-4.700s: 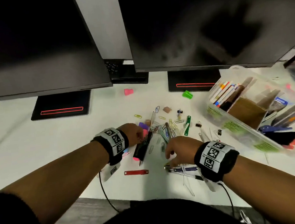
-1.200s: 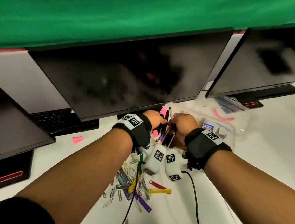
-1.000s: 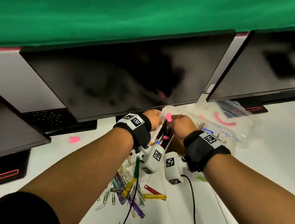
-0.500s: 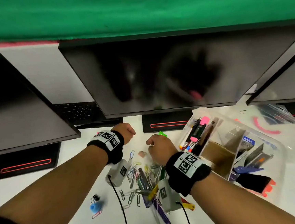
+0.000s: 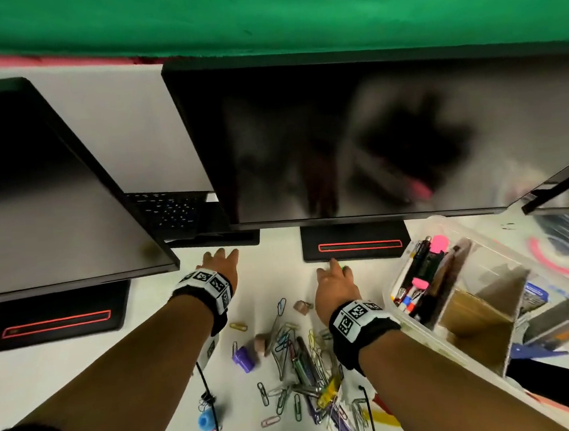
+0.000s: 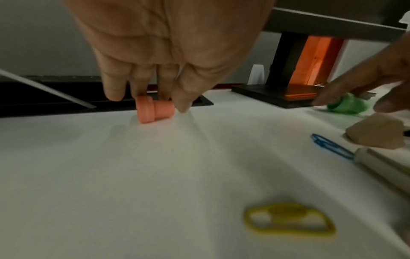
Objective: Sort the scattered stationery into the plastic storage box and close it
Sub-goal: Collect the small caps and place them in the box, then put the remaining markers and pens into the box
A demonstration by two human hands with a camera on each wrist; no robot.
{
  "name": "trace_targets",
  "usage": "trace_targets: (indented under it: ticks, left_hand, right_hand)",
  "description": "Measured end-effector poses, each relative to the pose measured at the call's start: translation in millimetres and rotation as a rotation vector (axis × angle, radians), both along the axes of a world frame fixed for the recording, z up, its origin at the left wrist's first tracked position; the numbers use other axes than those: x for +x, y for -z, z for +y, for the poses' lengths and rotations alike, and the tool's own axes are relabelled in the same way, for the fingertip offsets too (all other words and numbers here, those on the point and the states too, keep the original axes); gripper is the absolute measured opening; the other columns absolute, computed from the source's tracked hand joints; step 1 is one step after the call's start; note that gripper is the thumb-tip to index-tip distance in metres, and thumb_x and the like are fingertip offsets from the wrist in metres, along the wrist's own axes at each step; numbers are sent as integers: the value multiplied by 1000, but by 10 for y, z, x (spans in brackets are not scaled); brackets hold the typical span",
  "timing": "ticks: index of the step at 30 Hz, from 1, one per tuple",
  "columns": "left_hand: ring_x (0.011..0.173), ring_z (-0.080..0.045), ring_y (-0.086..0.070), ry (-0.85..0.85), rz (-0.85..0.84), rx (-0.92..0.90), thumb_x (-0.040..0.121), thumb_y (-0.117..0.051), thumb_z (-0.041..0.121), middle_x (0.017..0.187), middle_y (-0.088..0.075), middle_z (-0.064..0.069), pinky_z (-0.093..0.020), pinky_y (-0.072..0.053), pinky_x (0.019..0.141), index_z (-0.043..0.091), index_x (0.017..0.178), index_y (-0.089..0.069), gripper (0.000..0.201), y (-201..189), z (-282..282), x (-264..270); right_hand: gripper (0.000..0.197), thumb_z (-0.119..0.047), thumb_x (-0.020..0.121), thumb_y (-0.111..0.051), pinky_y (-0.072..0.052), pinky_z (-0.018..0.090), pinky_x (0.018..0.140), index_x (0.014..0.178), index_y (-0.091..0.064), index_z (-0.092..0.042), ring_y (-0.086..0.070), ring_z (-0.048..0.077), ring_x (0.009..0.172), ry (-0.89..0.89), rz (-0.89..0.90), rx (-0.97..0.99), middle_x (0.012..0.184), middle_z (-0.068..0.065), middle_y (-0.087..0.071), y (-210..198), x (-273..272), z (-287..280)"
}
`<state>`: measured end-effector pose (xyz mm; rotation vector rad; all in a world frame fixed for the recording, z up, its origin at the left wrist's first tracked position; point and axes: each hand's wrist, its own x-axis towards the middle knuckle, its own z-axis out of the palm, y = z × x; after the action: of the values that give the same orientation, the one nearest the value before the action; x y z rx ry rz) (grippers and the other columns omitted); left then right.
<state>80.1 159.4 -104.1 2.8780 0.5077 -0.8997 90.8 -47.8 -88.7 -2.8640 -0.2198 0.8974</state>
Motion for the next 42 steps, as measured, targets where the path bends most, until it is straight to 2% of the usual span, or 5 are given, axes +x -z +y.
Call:
trace_targets:
  ticks: [5,10,22,28,42]
  left_hand:
    - [125,-29,-45,4,-22,10,91,-45,12,134,-43,-13,-38,-40,106,11,135,-39,45,29,2,-126]
    - [123,-28,-48,59,-47,-50,95,-38,12,133,-46,-14,-33,-40,103,9,131,-43,36,-158,-244,-214]
    - [82,-14,-56,251,-394,-802,74,-74,13,99,-66,-5,-25,-49,81,15,107,-66,33,-1057,-2147,-273]
    - [110,-20,-62,325,-316,-815,84,-66,12,121,-64,-5,-21,-46,92,18,128,-56,46,-1069,-2699,-286]
    - [88,-12,-55,262,-251,-440,88,-56,7,111,-67,-2,-12,-33,73,13,106,-67,22,-854,-1185,-712]
  right_hand:
    - [43,4,89,-38,-39,34,106,130,-46,-7,-37,29,128,-14,-50,83,141,13,-34,35,-184,-148]
    - [50,8,85,-42,-41,28,105,130,-51,-12,-47,27,122,27,-93,253,132,12,-44,-167,-365,-254]
    - [25,-13,83,-64,-48,27,88,108,-66,-16,-64,26,97,297,-416,325,110,10,-66,-1069,-682,-1574]
    - [32,-13,85,-60,-45,27,83,117,-63,-10,-63,31,101,323,-389,261,110,18,-68,-955,-704,-2000]
    - [20,-11,89,-47,-49,34,79,96,-66,-11,-60,28,93,-255,-269,390,101,9,-63,-600,-1004,-937]
